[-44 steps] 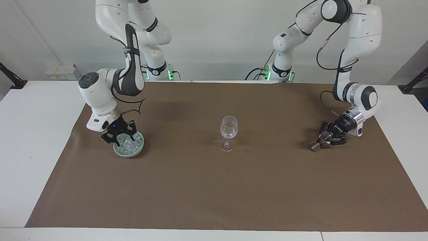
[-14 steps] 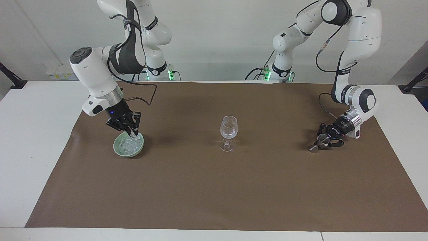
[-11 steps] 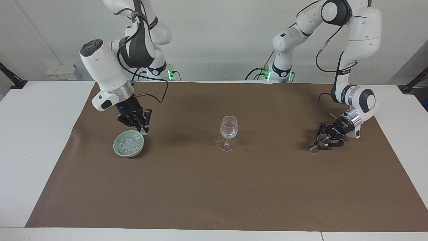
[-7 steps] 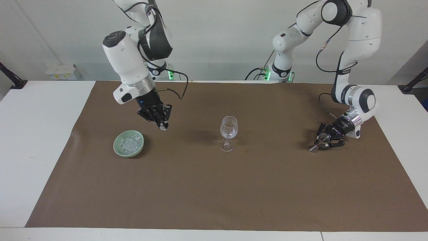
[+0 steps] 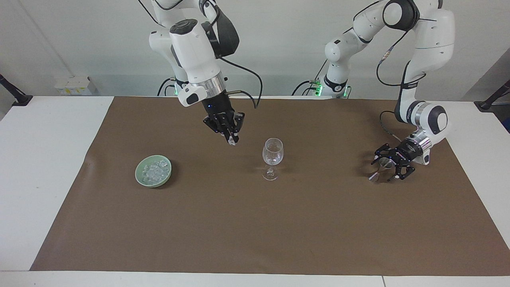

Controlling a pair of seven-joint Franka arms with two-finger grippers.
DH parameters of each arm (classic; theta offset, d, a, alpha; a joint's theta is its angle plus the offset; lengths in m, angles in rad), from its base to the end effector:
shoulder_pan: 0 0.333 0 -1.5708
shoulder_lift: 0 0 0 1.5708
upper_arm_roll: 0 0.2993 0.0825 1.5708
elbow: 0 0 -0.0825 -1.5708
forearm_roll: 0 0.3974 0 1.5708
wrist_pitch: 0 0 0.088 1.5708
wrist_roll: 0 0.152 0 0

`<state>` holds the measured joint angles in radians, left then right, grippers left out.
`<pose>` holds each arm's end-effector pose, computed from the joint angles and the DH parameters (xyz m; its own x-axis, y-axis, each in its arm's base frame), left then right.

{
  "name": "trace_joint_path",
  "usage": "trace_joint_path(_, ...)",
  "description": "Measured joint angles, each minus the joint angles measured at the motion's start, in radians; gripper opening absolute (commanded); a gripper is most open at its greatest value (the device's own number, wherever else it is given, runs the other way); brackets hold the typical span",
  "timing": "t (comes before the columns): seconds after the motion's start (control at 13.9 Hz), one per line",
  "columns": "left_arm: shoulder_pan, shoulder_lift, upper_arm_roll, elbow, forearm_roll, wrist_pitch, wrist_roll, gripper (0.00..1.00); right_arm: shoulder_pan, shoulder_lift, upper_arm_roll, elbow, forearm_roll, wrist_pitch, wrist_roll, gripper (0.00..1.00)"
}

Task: Pour wine and add ice with both arms
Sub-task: 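Carry the ice with the right gripper over the wine glass, then drop the ice into the glass while the left gripper sets down the jigger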

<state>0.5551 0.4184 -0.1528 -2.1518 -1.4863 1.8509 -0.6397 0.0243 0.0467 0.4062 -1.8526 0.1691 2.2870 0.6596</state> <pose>0.5486 0.0988 0.1814 -0.1434 0.1679 -0.9753 0.8720 0.4874 -0.0443 0.5768 0.2723 0.4739 0.9216 -0.3417 0.1840 -0.2580 -0.8935 -0.3675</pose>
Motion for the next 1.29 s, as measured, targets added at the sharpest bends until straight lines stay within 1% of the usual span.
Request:
trace_joint_path(0.22, 0.0, 0.0, 0.0, 0.001, 0.0, -0.002, 0.0, 1.0, 0.012, 0.018, 0.045, -0.001, -0.012, 0.081, 0.085, 0.07)
trace_joint_path(0.36, 0.0, 0.0, 0.001, 0.003, 0.0, -0.017, 0.0, 1.0, 0.028, 0.046, 0.07, -0.002, -0.068, 0.129, 0.154, 0.08)
trace_joint_path(0.58, 0.0, -0.002, 0.002, 0.01, 0.0, -0.046, 0.0, 1.0, 0.066, 0.088, 0.078, -0.002, -0.118, 0.174, 0.227, 0.1)
trace_joint_path(0.79, 0.0, -0.012, 0.002, 0.015, 0.0, -0.064, 0.0, 1.0, 0.085, 0.109, 0.081, -0.002, -0.135, 0.186, 0.245, 0.12)
trace_joint_path(1.01, 0.0, -0.027, 0.002, 0.016, 0.0, -0.072, -0.008, 1.0, 0.095, 0.127, 0.085, -0.002, -0.195, 0.189, 0.301, 0.17)
trace_joint_path(1.22, 0.0, -0.04, 0.002, 0.016, 0.0, -0.078, -0.025, 1.0, 0.098, 0.132, 0.086, -0.002, -0.198, 0.191, 0.31, 0.18)
trace_joint_path(1.29, 0.0, -0.046, 0.002, 0.016, 0.0, -0.081, -0.034, 1.0, 0.098, 0.132, 0.087, -0.002, -0.198, 0.191, 0.313, 0.2)
